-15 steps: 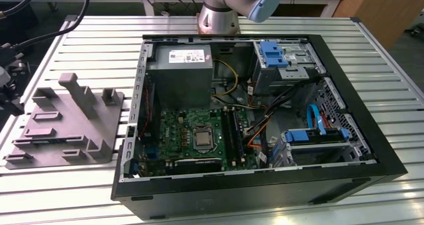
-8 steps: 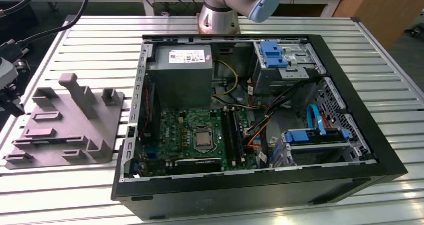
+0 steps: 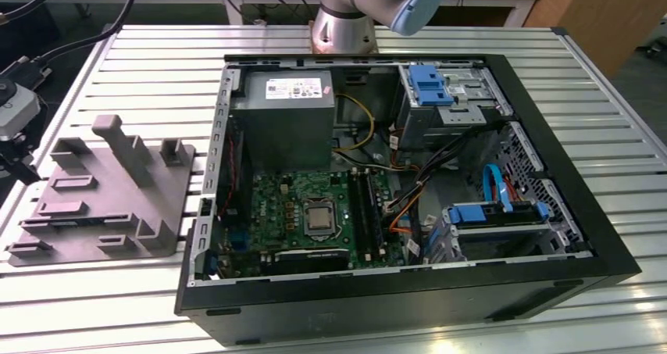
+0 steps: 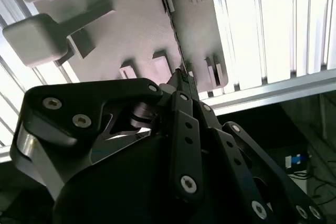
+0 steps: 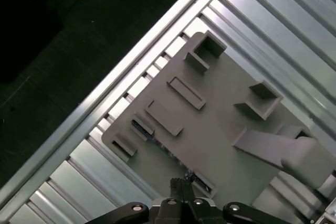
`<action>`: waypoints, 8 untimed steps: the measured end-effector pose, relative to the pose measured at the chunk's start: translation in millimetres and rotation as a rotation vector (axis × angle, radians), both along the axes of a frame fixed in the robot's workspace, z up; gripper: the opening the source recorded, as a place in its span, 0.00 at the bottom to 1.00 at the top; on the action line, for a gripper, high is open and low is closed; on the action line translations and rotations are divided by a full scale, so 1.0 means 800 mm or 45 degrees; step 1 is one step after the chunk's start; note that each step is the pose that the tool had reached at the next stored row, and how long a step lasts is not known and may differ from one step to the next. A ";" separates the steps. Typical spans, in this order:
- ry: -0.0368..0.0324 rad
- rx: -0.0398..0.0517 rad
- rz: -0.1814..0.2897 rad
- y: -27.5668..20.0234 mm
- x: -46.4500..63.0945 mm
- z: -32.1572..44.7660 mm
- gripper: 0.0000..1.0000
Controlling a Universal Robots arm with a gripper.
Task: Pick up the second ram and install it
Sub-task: 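Pick up the second ram and move it above second insertion slot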
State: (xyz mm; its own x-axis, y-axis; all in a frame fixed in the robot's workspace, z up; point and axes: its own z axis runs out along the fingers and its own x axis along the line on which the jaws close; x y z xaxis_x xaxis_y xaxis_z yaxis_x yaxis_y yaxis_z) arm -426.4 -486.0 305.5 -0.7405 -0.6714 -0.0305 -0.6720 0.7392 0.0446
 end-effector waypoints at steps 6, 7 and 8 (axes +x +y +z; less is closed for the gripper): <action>0.0001 0.000 0.139 0.0000 0.000 -0.0025 0.11; 0.0001 0.000 0.162 0.0000 0.000 -0.0029 0.11; 0.0001 0.000 0.185 0.0000 0.000 -0.0033 0.11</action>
